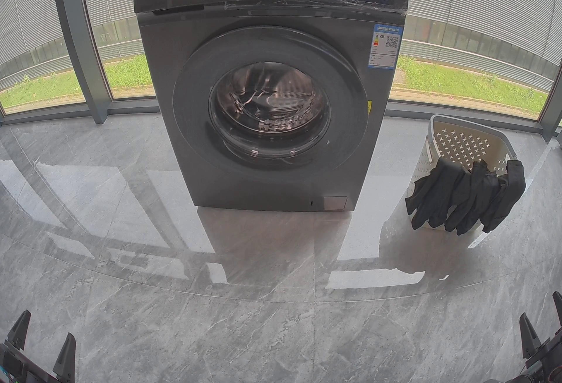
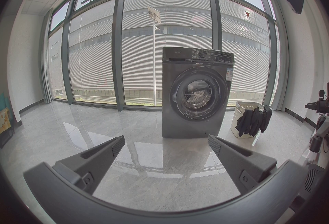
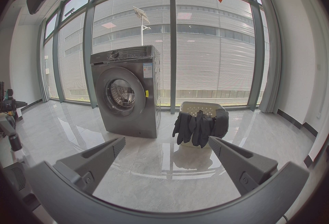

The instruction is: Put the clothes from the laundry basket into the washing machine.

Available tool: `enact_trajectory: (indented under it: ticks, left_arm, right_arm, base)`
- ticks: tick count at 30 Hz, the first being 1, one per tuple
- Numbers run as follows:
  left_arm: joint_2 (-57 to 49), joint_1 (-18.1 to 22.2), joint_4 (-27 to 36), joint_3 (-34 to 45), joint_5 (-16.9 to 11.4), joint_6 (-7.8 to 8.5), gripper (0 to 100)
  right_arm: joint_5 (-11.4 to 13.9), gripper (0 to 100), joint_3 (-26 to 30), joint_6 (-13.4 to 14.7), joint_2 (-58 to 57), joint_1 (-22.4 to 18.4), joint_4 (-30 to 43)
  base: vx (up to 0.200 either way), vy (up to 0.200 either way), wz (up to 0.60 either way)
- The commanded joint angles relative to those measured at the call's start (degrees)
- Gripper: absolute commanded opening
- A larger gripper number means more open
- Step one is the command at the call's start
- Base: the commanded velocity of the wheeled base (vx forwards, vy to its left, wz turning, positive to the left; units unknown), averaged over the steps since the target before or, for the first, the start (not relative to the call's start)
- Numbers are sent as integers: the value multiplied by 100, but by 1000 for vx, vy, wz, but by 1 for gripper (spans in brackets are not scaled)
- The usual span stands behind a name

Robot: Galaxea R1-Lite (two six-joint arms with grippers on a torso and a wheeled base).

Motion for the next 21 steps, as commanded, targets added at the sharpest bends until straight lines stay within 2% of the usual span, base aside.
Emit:
enact_trajectory:
  ticks: [1, 21]
  left_arm:
    - [-94, 0, -4, 101, 8, -11, 100]
    - [-94, 0, -4, 101, 8, -37, 100]
  right_arm:
    - [2, 100, 92, -2, -84, -2, -1]
    - [2, 100, 92, -2, -84, 7, 8]
  base:
    - [200, 0, 0]
    - [200, 0, 0]
